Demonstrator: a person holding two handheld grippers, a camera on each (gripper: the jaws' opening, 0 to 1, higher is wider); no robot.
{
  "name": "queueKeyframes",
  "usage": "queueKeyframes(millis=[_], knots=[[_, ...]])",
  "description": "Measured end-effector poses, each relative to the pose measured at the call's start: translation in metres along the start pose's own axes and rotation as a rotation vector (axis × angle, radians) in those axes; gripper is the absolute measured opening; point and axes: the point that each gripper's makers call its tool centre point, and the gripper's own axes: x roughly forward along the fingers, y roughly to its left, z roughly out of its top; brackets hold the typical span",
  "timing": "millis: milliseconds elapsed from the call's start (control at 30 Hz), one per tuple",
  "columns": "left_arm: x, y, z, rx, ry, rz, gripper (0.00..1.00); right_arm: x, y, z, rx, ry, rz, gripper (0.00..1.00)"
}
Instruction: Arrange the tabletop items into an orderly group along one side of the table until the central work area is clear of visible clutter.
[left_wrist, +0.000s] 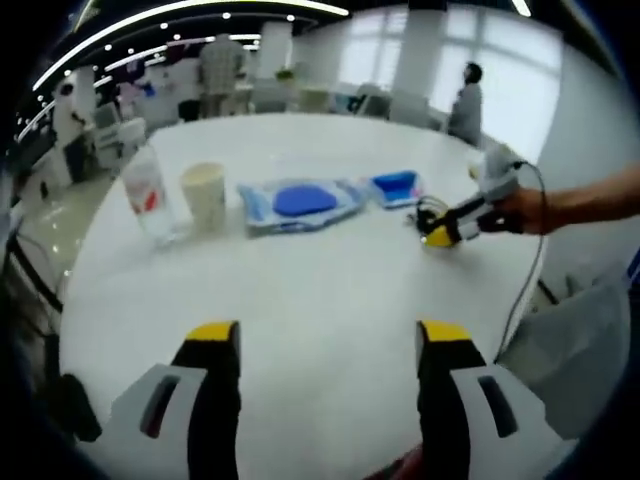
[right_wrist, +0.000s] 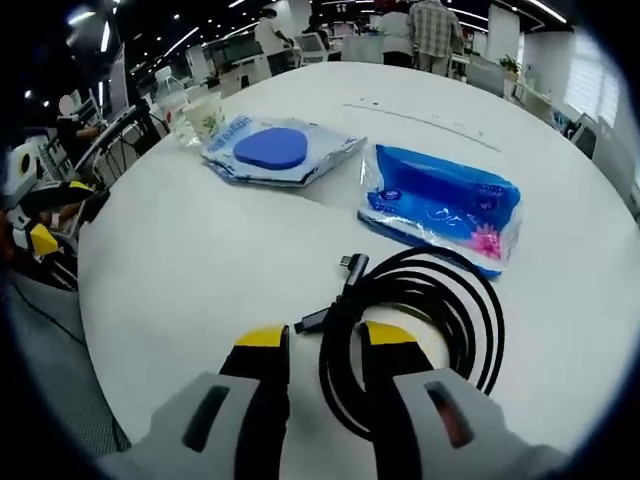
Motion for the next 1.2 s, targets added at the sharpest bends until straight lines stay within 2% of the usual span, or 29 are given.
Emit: queueKeyframes(millis=[133, 467, 500, 533, 567, 800, 1200], knots=[[-0.009, -0.004, 0.002, -0.007, -0.020, 0.001, 0.69, 0.000, -0.002, -0.001, -0.028, 0.011, -0.016, 0.24], [-0.025, -0.014, 0.000, -0.005, -0.036, 0.004, 0.68, 0.000, -0.002, -0.003, -0.025, 0.011, -0.007, 0.18], [-0.025, -0.014, 0.000, -0.001, -0.033, 0.004, 0.68, 0.000, -0.002, -0.003, -0.026, 0.010, -0.006, 0.14], [-0.026, -0.014, 0.000, 0.006, -0.032, 0.008, 0.68, -0.001, -0.004, -0.010, -0.026, 0.037, -0.010, 0.07], [-0.027, -0.014, 0.001, 0.009, -0.034, 0.009, 0.67, -0.001, -0.005, -0.006, 0.009, 0.000, -0.012, 0.06], [-0.034, -0.013, 0.001, 0.016, -0.034, 0.015, 0.66, -0.005, 0.001, -0.008, 0.010, -0.001, -0.002, 0.06], [-0.036, -0.012, 0.003, 0.010, -0.044, 0.015, 0.65, -0.018, 0.007, 0.024, 0.007, -0.069, -0.003, 0.06]])
